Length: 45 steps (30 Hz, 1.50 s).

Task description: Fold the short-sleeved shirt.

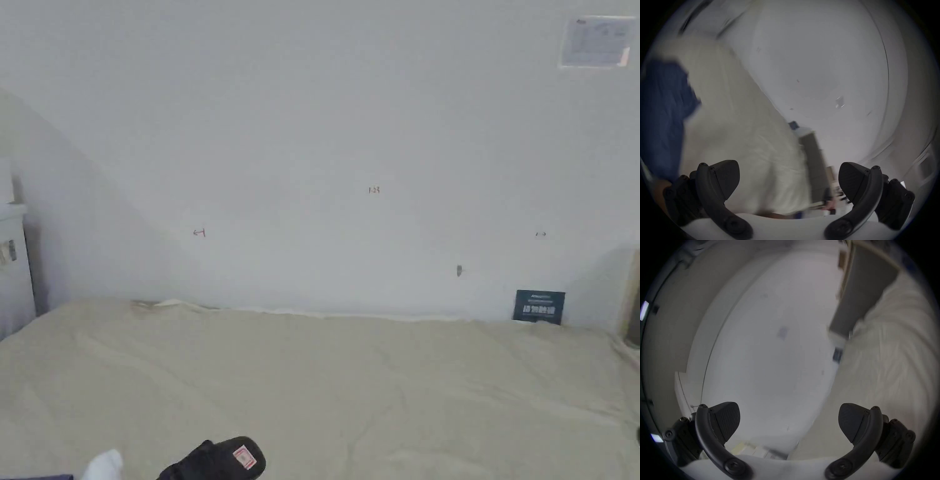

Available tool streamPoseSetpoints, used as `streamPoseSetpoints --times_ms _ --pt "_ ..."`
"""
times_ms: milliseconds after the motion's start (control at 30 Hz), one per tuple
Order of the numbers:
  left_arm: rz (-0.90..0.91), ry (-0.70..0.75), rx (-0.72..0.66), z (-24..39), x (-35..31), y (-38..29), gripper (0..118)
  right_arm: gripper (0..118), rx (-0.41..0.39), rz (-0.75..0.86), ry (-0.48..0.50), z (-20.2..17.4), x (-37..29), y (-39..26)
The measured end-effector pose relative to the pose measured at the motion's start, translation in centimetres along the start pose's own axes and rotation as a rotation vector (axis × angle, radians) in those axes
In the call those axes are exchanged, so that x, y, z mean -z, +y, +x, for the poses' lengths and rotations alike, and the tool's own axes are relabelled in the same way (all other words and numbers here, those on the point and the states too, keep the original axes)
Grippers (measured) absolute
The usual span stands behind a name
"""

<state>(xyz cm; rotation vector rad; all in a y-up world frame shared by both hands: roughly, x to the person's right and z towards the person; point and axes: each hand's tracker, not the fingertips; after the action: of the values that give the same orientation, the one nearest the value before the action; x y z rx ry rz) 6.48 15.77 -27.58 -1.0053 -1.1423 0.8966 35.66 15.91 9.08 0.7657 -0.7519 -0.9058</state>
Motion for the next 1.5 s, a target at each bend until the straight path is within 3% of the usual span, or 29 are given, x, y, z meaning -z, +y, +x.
streamPoseSetpoints --times_ms 67,133,233,267,300,333,400,433,467,500,533,567,633,667,700,767,800,933,1067,1333,1500 --pt "0.058 -0.052 0.103 -0.9 -0.5 -0.2 118 118 -0.065 0.102 0.099 -0.1 -0.8 1.2" --pt "0.162 -0.072 0.268 -0.3 -1.7 -0.7 118 118 -0.285 0.210 0.021 -0.9 -1.9 2.2" --pt "0.345 -0.021 0.628 2.2 -4.1 -1.7 118 118 -0.595 0.386 -0.043 -2.0 -2.8 3.3" --pt "0.413 0.029 0.765 3.2 -4.9 -1.9 118 118 -0.684 0.423 -0.011 -2.1 -2.9 3.5" --pt "0.463 0.099 0.916 4.1 -4.9 -2.4 118 118 -0.803 0.412 -0.002 -2.5 -2.6 3.6" --pt "0.539 0.245 1.149 5.1 -4.7 -3.2 118 118 -0.998 0.397 -0.072 -3.2 -2.2 3.2" --pt "0.680 0.508 1.605 5.3 -3.5 -5.0 118 118 -1.331 0.297 -0.077 -3.7 -1.0 2.4" --pt "0.712 0.625 1.806 4.9 -2.4 -5.4 118 118 -1.486 0.192 -0.128 -3.9 -0.3 1.6" --pt "0.713 0.772 1.931 4.6 -1.2 -5.4 118 118 -1.568 0.027 -0.149 -4.0 0.3 1.1" --pt "0.726 0.841 1.957 4.1 -0.5 -5.4 118 118 -1.564 -0.104 -0.109 -3.5 0.9 0.8" --pt "0.733 0.841 1.888 3.6 -0.4 -4.7 118 118 -1.387 -0.226 0.018 -3.0 0.9 0.9" --pt "0.665 0.721 1.675 3.6 -0.6 -4.4 118 118 -1.154 -0.329 0.111 -2.6 0.8 1.0" --pt "0.578 0.521 1.324 3.7 -1.1 -3.7 118 118 -0.780 -0.399 0.105 -1.4 0.6 1.4" --pt "0.581 0.476 1.201 4.0 -1.9 -3.7 118 118 -0.641 -0.363 0.133 -0.6 0.2 1.3" --pt "0.585 0.424 1.113 3.7 -2.1 -3.8 118 118 -0.580 -0.282 0.164 -0.2 -0.7 1.0" --pt "0.605 0.334 0.977 2.9 -2.3 -4.4 118 118 -0.615 -0.094 0.258 -0.1 -2.6 0.2" --pt "0.620 0.305 0.954 2.7 -2.1 -4.9 118 118 -0.648 -0.062 0.250 -0.5 -2.9 -0.1" --pt "0.586 0.294 1.007 2.4 -1.3 -6.5 118 118 -0.703 -0.100 0.234 -1.8 -2.7 -1.1" --pt "0.570 0.355 1.159 2.8 -0.5 -7.6 118 118 -0.785 -0.132 0.188 -1.9 -2.0 -1.6" --pt "0.558 0.364 1.060 3.0 0.0 -6.7 118 118 -0.692 -0.210 0.057 -0.1 -0.7 -1.5" --pt "0.524 0.406 1.048 3.1 0.8 -6.5 118 118 -0.745 -0.259 0.010 0.2 -0.4 -2.1"
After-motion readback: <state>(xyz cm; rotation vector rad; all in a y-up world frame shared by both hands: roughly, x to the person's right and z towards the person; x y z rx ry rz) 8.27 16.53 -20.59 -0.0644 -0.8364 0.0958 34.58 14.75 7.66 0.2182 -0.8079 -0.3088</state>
